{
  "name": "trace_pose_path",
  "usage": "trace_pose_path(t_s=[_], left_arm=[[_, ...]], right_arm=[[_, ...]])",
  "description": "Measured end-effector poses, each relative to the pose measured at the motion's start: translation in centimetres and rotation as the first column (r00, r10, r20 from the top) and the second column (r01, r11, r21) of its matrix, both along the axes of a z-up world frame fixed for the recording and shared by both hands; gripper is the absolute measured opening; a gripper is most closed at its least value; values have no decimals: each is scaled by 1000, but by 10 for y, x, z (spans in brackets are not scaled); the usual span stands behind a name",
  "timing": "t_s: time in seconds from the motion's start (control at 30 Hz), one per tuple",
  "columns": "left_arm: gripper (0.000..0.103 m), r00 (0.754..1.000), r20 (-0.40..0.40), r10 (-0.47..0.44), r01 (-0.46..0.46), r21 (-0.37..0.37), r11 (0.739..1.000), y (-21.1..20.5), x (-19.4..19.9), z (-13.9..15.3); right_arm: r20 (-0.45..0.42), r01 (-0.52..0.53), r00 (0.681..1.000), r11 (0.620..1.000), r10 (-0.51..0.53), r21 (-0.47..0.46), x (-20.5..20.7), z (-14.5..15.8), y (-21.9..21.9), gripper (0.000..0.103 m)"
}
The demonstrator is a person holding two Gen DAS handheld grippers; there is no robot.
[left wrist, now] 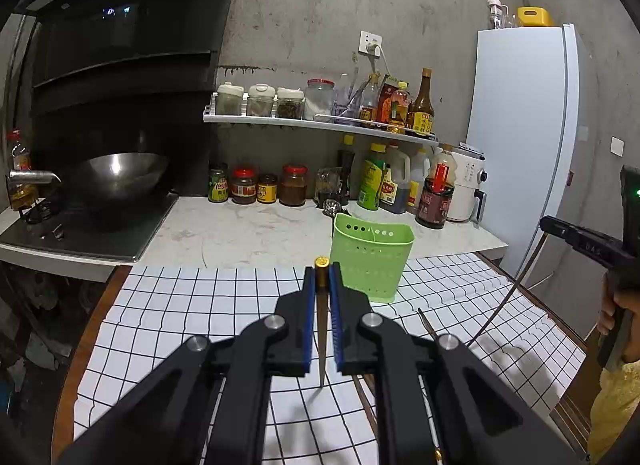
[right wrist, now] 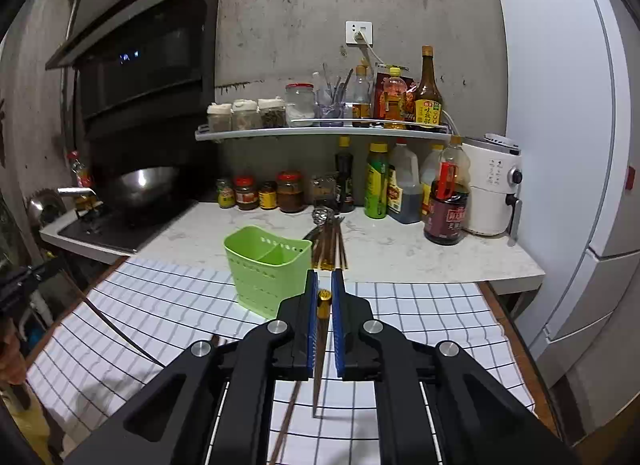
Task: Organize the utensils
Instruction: 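Carry the left tool's chopstick into the green holder while the right tool drops its own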
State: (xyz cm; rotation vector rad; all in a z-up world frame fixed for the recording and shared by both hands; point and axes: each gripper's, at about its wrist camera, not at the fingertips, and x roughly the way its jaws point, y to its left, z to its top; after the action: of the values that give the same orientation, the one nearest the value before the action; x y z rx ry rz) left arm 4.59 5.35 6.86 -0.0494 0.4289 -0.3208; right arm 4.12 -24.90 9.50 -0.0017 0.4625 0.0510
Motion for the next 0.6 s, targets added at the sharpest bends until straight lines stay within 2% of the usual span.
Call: trace_pose_path(t_s=[0.1,0.2,0.47,0.57,0.6], left_arm=[[7,998,-58,4,-3,30,1000,-7,10,-13],[7,997,-71,12,-9,45,999,-12,14,-21],[7,1000,-7,-7,7,29,1000,-18,10,3],[7,999,26,-19,19,19,1000,-24,19,19],[7,998,63,-25,25,15,1000,-28,23,31]], right_arm=[[-16,9,1000,1000,-9,-16,5,-12,0,8],[-18,16,1000,1000,-16,-2,7,-17,-4,8],[50,22,999,1000,-23,5,5,-5,-6,7],[85,2,996,1000,-3,16,15,5,-5,7],[119,-5,993,1000,4,10,19,14,-2,7]])
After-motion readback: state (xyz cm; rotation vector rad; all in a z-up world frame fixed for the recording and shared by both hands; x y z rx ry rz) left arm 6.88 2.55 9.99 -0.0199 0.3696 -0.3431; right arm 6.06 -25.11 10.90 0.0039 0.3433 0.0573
